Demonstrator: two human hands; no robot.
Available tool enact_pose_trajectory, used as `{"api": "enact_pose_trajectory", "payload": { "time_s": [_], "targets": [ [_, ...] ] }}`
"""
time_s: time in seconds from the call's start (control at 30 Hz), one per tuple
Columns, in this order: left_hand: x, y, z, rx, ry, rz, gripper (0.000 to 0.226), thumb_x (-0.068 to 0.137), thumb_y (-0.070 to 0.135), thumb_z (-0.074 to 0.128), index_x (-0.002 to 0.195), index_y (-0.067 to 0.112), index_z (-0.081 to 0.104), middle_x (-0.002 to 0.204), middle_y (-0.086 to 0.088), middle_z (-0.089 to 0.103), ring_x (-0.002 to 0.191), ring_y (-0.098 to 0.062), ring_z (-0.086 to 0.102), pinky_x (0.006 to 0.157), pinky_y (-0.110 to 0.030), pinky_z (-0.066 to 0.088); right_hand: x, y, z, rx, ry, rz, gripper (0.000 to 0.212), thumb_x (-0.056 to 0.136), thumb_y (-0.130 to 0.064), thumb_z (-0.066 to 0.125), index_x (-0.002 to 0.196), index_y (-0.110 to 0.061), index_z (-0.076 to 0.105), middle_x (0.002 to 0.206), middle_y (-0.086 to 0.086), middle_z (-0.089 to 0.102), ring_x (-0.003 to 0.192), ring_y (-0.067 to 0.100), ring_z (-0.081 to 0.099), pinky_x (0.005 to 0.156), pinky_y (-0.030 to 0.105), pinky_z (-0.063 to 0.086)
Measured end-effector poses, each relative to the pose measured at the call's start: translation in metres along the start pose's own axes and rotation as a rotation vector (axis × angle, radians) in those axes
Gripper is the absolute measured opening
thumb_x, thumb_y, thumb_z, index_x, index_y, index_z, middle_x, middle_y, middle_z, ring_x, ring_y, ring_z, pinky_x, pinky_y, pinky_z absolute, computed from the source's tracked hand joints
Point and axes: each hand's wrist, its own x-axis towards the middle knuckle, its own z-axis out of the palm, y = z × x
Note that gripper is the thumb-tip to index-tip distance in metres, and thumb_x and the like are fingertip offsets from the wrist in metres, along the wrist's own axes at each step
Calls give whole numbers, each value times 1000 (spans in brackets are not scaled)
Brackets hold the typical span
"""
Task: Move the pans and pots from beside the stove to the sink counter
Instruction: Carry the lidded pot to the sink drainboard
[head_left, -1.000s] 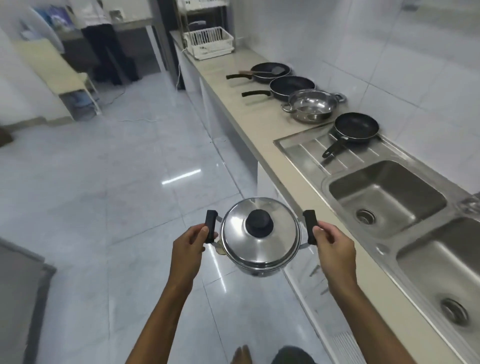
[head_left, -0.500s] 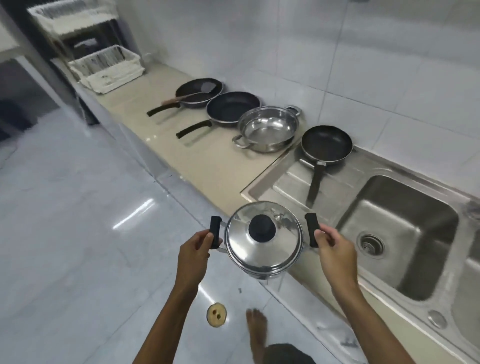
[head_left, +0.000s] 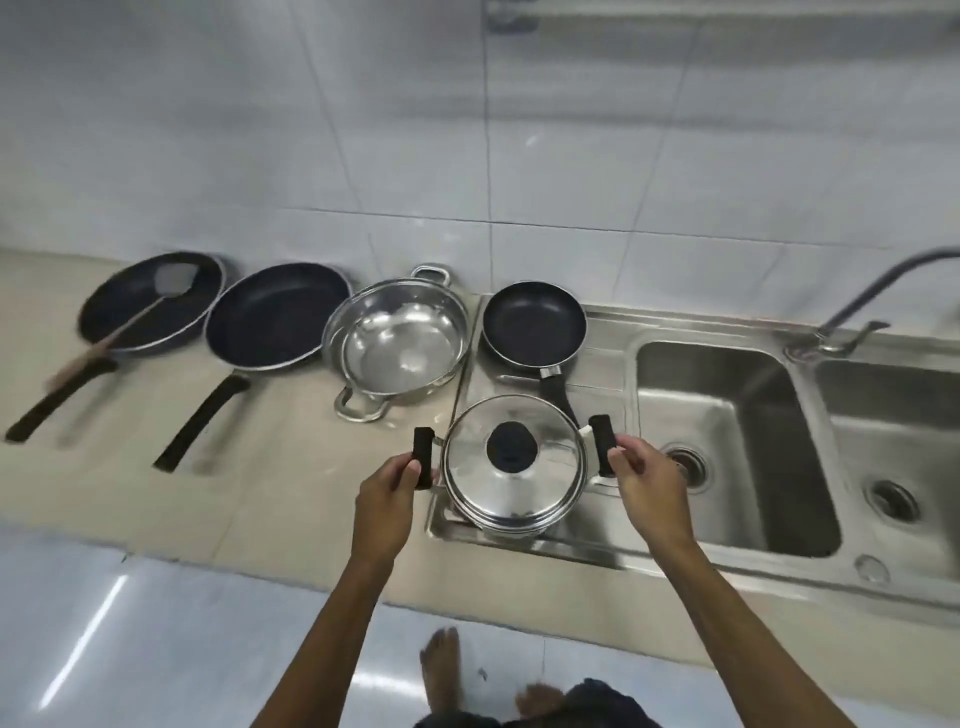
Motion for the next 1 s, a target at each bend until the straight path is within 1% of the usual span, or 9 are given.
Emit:
{"api": "enact_pose_trajectory", "payload": {
  "time_s": [0.07, 0.2, 0.3, 0.37, 0.5, 0.6, 0.73, 0.83, 1.0],
  "targets": [
    [24, -3, -6, 11, -67, 19, 26, 104, 20, 54, 93, 34, 73, 87, 6, 80, 90, -11, 75, 89, -50, 55, 2, -4, 9, -12, 46, 44, 29, 97, -13, 63, 124, -8, 70, 112, 9, 76, 103, 21, 70, 90, 29, 49],
    [61, -9, -10, 28, -187, 55, 20, 104, 22, 55, 110, 18, 74, 98, -2, 80, 99, -20, 74, 94, -53, 55, 8, -13, 23, -31, 129, 101, 29, 97, -15, 63, 125, -13, 71, 111, 5, 77, 98, 14, 68, 84, 23, 46],
    [75, -11, -10, 1, -226, 65, 21, 104, 23, 56, 115, 15, 73, 102, -2, 79, 101, -19, 73, 93, -51, 56, 10, -15, 32, -36, 179, 142, 27, 97, -15, 63, 123, -16, 72, 104, 0, 77, 84, -7, 65, 72, 2, 41],
    [80, -9, -9, -15, -236, 64, 21, 103, 22, 57, 116, 16, 73, 103, 0, 79, 102, -17, 73, 95, -50, 56, 11, -15, 34, -51, 215, 159, 26, 97, -16, 63, 121, -18, 73, 97, -5, 75, 78, -15, 62, 66, -2, 40],
    [85, -14, -8, -30, -266, 51, 15, 102, 23, 60, 108, 31, 71, 97, 17, 78, 98, -3, 72, 94, -40, 57, 9, -10, 38, -92, 247, 186, 27, 98, -17, 61, 122, -20, 73, 95, -4, 74, 86, 8, 62, 71, 13, 40],
    [85, -13, -5, -18, -295, 60, 21, 102, 23, 59, 101, 43, 67, 90, 29, 76, 92, 8, 70, 89, -31, 54, 6, -6, 42, -125, 276, 190, 28, 98, -15, 59, 123, -18, 72, 101, 2, 76, 92, 15, 63, 80, 26, 43],
    [84, -12, 0, -38, -315, 91, 15, 103, 23, 58, 112, 26, 69, 97, 9, 80, 98, -10, 73, 94, -36, 54, 3, -2, 44, -157, 283, 192, 28, 100, -12, 56, 125, -13, 70, 106, 10, 77, 101, 28, 68, 90, 38, 51],
    [83, -12, 1, -40, -317, 105, 17, 104, 23, 57, 116, 19, 68, 103, 4, 79, 101, -13, 73, 96, -35, 54, 2, -1, 46, -190, 292, 172, 29, 100, -11, 55, 125, -12, 69, 105, 11, 77, 100, 30, 68, 87, 38, 51],
    [81, -15, 2, -8, -315, 97, 17, 105, 26, 55, 118, 21, 64, 105, 3, 78, 104, -13, 71, 96, -33, 53, -1, 0, 52, -256, 329, 140, 29, 102, -10, 52, 127, -7, 67, 108, 14, 75, 100, 34, 66, 79, 29, 40]
  ]
}}
